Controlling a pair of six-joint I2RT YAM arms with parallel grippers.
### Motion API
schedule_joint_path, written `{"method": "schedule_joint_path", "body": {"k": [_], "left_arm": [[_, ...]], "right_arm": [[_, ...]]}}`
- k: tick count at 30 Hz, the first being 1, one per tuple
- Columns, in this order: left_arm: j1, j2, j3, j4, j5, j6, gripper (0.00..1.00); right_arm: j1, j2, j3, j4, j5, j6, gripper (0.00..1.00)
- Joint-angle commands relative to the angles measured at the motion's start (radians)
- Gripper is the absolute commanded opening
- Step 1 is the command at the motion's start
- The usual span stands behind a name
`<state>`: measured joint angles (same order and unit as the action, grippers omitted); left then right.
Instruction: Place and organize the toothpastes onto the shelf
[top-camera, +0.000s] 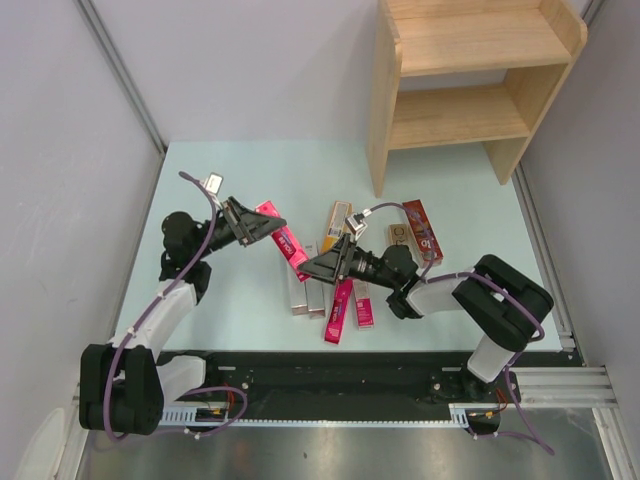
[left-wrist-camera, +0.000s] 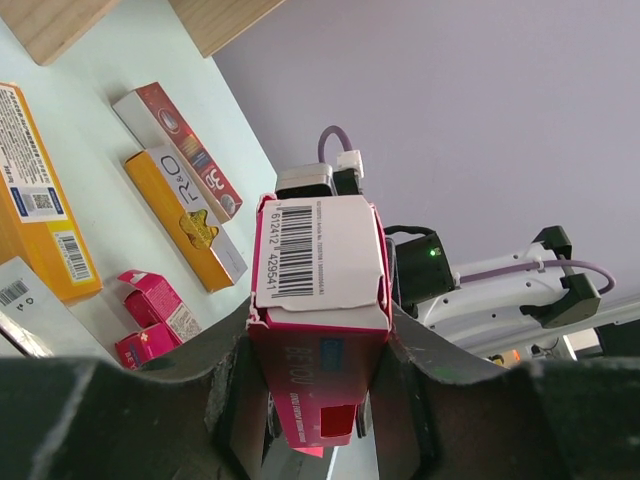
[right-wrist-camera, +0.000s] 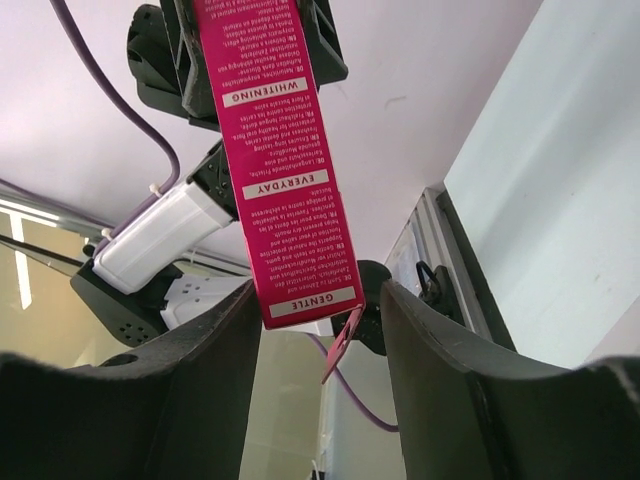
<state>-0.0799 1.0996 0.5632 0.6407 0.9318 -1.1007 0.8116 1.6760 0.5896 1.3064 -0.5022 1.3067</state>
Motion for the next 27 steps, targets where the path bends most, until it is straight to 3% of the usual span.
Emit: {"method": "schedule_joint_path", "body": {"k": [1, 6, 12, 20, 27], "left_arm": [[0.005, -0.017, -0.02, 0.074, 0.024, -0.03, 0.43], [0.003, -0.009, -0.045, 0.112, 0.024, -0.048, 0.43], [0.005, -0.006, -0.049, 0.135, 0.022, -0.06, 0.43], [0.005, -0.006, -0.037, 0.148, 0.012, -0.071, 0.43], [0.003, -0.007, -0.052, 0.169, 0.009, -0.094, 0.44]], "right_arm": [[-0.005, -0.038, -0.005, 0.168, 0.031, -0.029, 0.57], [-0.002, -0.041, -0.007, 0.162, 0.039, -0.034, 0.56], [0.009, -0.053, -0.005, 0.156, 0.037, -0.041, 0.47], [0.024, -0.102, -0.005, 0.08, 0.022, -0.095, 0.55], [0.041, -0.088, -0.007, 0.083, 0.034, -0.096, 0.53]]}}
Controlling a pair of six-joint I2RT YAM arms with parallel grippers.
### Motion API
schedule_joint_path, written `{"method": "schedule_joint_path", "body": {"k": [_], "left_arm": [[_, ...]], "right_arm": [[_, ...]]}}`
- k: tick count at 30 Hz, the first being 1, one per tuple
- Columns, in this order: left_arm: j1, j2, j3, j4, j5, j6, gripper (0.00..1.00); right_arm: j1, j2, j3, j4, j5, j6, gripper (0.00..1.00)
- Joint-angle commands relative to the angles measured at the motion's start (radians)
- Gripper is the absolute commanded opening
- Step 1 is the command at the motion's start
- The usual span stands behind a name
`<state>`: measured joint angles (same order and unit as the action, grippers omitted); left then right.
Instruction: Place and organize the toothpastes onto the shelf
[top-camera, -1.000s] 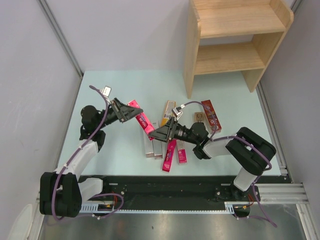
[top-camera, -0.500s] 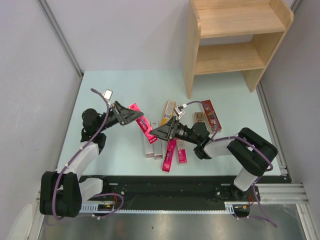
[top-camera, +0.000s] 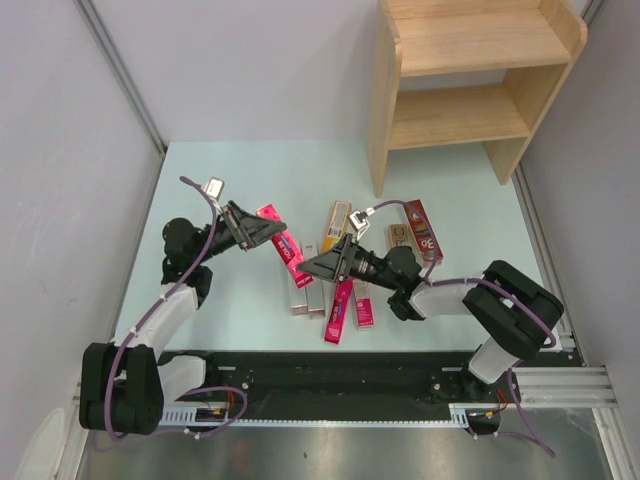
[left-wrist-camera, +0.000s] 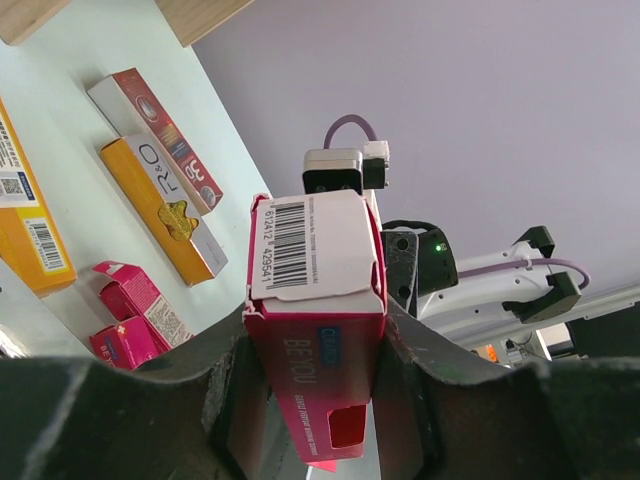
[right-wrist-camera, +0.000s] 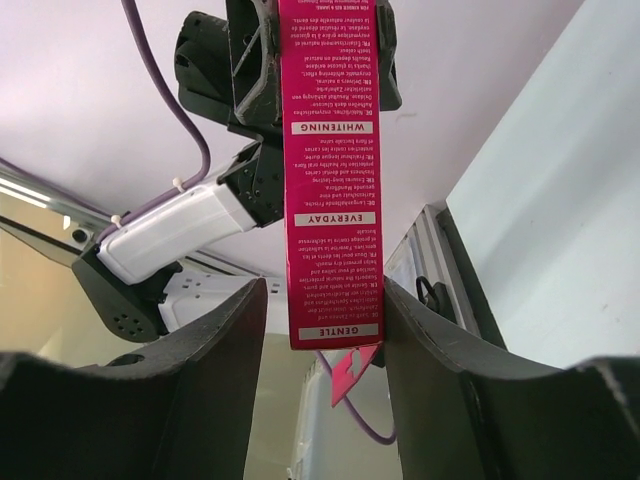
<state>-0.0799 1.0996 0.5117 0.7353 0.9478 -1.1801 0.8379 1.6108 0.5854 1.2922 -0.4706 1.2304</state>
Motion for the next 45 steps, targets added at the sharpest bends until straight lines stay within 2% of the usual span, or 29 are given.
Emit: {"method": "schedule_joint_path", "body": {"k": [1, 6, 7, 9, 11, 14, 15, 17, 18, 19, 20, 26, 30, 32, 36, 37, 40, 41, 45], "left_arm": [[0.002, -0.009, -0.007, 0.085, -0.007, -0.018, 0.44], [0.002, -0.007, -0.013, 0.09, -0.007, -0.02, 0.44], [0.002, -0.009, -0.013, 0.092, -0.004, -0.021, 0.44], [0.002, -0.006, -0.015, 0.092, -0.003, -0.018, 0.46], [0.003, -0.009, -0.013, 0.09, -0.001, -0.018, 0.48], [0.002, -0.012, -0.012, 0.075, 0.0, 0.003, 0.56], [0.002, -0.02, -0.01, 0.055, 0.0, 0.013, 0.66], [0.002, -0.027, -0.002, 0.027, -0.004, 0.034, 0.77], [0.003, -0.038, 0.001, -0.009, -0.006, 0.062, 0.92], [0.002, -0.044, 0.008, -0.031, -0.01, 0.075, 0.97], [0.002, -0.053, 0.013, -0.059, -0.02, 0.115, 1.0], [0.002, -0.13, 0.083, -0.356, -0.096, 0.321, 1.0], [-0.012, -0.205, 0.116, -0.519, -0.24, 0.408, 1.0], [-0.067, -0.234, 0.134, -0.568, -0.323, 0.483, 1.0], [-0.245, -0.238, 0.278, -0.837, -0.659, 0.652, 1.0], [-0.309, -0.225, 0.304, -0.875, -0.782, 0.671, 1.0], [-0.41, -0.17, 0.39, -0.98, -0.943, 0.724, 1.0], [-0.429, -0.155, 0.407, -1.002, -1.034, 0.734, 1.0], [-0.466, -0.115, 0.426, -1.021, -1.081, 0.737, 0.99]], "right_arm": [[0.015, -0.022, -0.002, 0.101, 0.004, -0.017, 0.53], [0.017, -0.012, -0.002, 0.114, 0.006, -0.008, 0.45], [0.017, -0.012, -0.002, 0.114, 0.004, -0.006, 0.36], [0.017, -0.014, -0.001, 0.116, 0.003, -0.006, 0.26], [0.012, -0.019, -0.004, 0.114, 0.003, -0.006, 0.22], [0.004, -0.035, -0.016, 0.104, 0.01, -0.009, 0.21], [0.001, -0.041, -0.019, 0.099, 0.013, -0.011, 0.2], [-0.013, -0.064, -0.029, 0.066, 0.015, -0.023, 0.2], [-0.017, -0.077, -0.033, 0.05, 0.018, -0.029, 0.2], [-0.02, -0.09, -0.036, 0.033, 0.02, -0.037, 0.2], [-0.028, -0.116, -0.041, -0.003, 0.021, -0.055, 0.2], [-0.057, -0.247, -0.05, -0.235, 0.052, -0.141, 0.21], [-0.083, -0.369, -0.055, -0.431, 0.098, -0.209, 0.21], [-0.098, -0.414, -0.053, -0.555, 0.133, -0.261, 0.21], [-0.129, -0.529, -0.055, -0.732, 0.173, -0.328, 0.22], [-0.149, -0.57, -0.053, -0.763, 0.176, -0.344, 0.22], [-0.186, -0.636, -0.055, -0.855, 0.176, -0.364, 0.22], [-0.213, -0.647, -0.055, -0.888, 0.167, -0.376, 0.22], [-0.276, -0.693, -0.053, -0.952, 0.135, -0.387, 0.22]]}}
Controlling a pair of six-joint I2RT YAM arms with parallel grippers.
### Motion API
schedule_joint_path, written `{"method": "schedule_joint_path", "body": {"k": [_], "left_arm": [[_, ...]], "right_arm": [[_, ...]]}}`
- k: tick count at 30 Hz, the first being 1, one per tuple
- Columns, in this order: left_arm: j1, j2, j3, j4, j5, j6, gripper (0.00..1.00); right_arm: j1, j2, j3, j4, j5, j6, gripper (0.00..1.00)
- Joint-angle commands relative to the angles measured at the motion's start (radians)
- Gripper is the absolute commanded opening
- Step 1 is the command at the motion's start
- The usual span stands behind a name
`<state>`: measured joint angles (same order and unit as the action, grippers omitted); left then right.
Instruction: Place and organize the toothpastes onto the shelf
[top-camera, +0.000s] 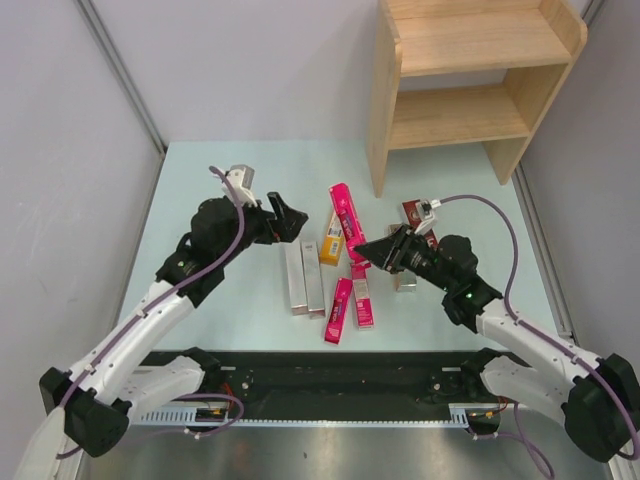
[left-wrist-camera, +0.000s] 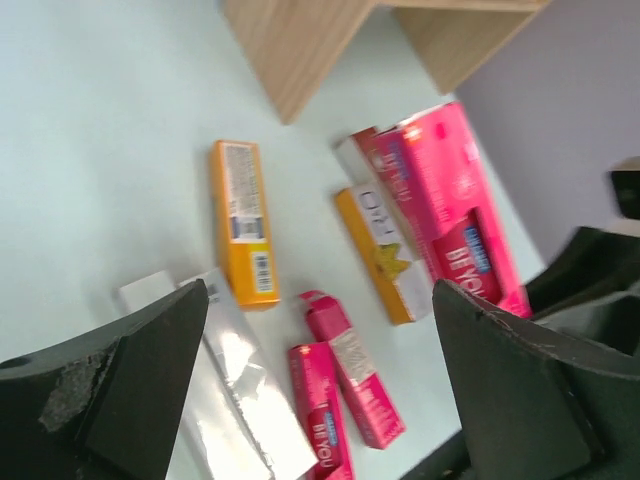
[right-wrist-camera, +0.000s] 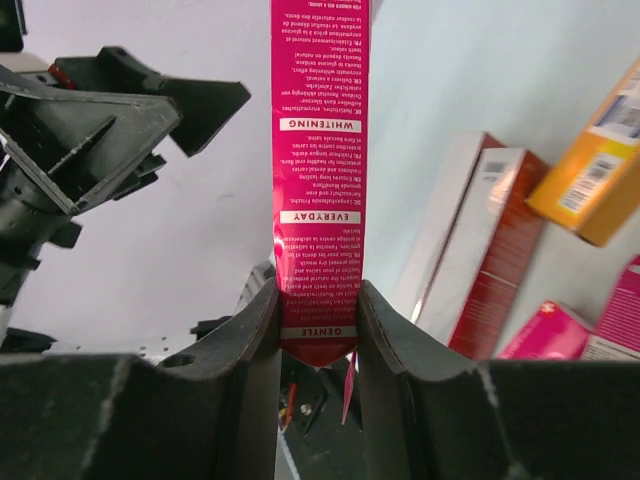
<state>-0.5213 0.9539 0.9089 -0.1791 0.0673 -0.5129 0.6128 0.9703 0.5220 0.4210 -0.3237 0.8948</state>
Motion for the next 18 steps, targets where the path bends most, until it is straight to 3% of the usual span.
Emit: {"method": "schedule_joint_path", "body": {"k": [1, 5, 13, 18], "left_arm": [[-0.026, 0.029, 0.022, -0.093, -0.192, 0.068, 1.0], [-0.029, 0.04, -0.002, -0.048, -0.141, 0.065, 1.0], [-0.036, 0.086, -0.065, 0.013, -0.081, 0.048, 1.0], [-0.043, 0.144, -0.09, 0.049, -0.05, 0.04, 1.0]], "right_arm": [[-0.068, -0.059, 0.01, -0.091, -0.021, -0.053, 0.22], [-0.174, -0.077, 0.01, -0.128, -0.098, -0.048, 0.22], [-0.497, -0.015, 0.068, -0.134, -0.302, -0.042, 0.22], [-0.582, 0.056, 0.154, -0.185, -0.325, -0.106, 0.22]]}}
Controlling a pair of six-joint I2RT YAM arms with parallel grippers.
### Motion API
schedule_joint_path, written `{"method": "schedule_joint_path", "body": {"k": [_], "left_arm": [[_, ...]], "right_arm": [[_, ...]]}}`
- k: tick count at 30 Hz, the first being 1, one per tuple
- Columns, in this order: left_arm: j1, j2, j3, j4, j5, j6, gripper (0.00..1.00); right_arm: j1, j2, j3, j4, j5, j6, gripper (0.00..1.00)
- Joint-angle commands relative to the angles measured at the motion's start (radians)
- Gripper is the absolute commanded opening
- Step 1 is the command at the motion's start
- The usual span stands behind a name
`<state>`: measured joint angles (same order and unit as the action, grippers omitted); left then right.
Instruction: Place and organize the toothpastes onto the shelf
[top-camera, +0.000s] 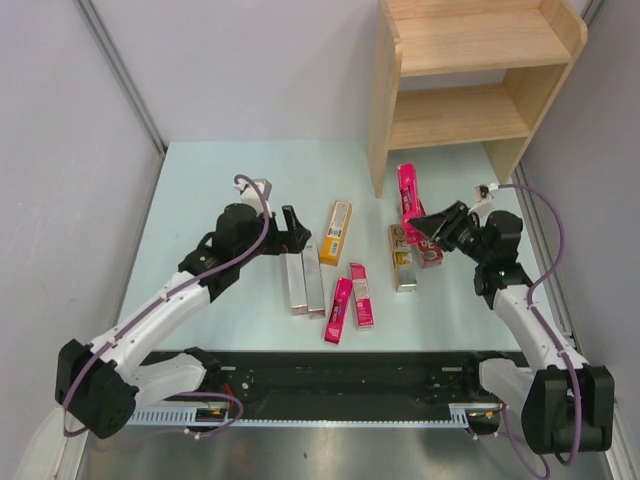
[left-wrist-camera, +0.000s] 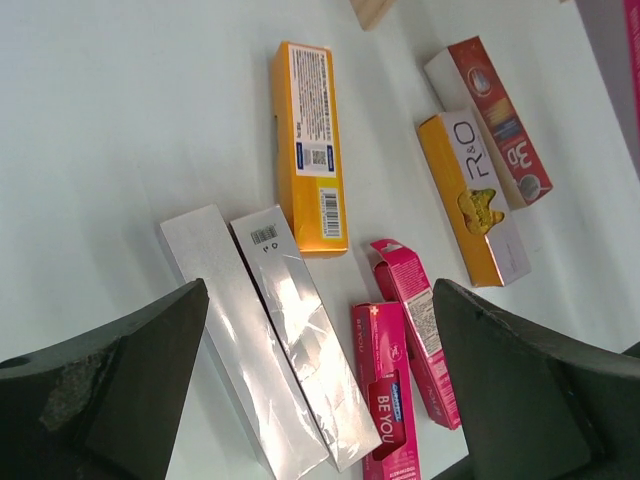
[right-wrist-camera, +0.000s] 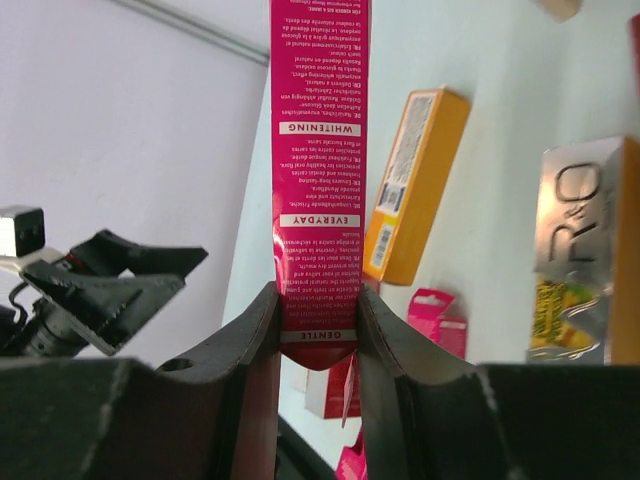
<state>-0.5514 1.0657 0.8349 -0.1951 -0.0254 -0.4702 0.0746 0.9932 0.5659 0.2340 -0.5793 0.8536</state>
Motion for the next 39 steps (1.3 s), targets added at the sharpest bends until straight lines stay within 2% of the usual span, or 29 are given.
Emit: {"method": "schedule_joint_path", "body": {"k": [1, 7, 16, 23, 24, 30, 39], "left_arm": [[-0.018, 0.039, -0.019, 0.069, 0.047, -0.008, 1.0], [-0.039, 0.054, -0.068, 0.109, 0.051, -0.028, 1.0], [-0.061, 0.06, -0.123, 0.135, 0.047, -0.042, 1.0], [-0.084, -0.007, -0.253, 0.197, 0.027, -0.067, 1.0], [-0.085, -0.035, -0.272, 0.256, 0.027, -0.068, 1.0], [-0.1, -0.093, -0.387, 0.37, 0.027, -0.09, 1.0], [-0.2, -0.156, -0.623, 0.683, -0.106, -0.169, 1.0]], "right_arm": [[-0.059, 0.056, 0.135, 0.004, -0.077, -0.067, 0.22], [-0.137, 0.131, 0.198, 0.056, -0.126, -0.037, 0.22], [-0.157, 0.261, 0.311, 0.117, -0.139, -0.021, 0.22], [-0.165, 0.404, 0.471, 0.117, -0.152, -0.021, 0.22], [-0.167, 0.419, 0.486, 0.12, -0.154, -0.016, 0.22], [-0.161, 0.556, 0.621, 0.136, -0.146, 0.012, 0.22], [-0.101, 0.757, 0.871, 0.036, -0.099, -0.027, 0.22]]}}
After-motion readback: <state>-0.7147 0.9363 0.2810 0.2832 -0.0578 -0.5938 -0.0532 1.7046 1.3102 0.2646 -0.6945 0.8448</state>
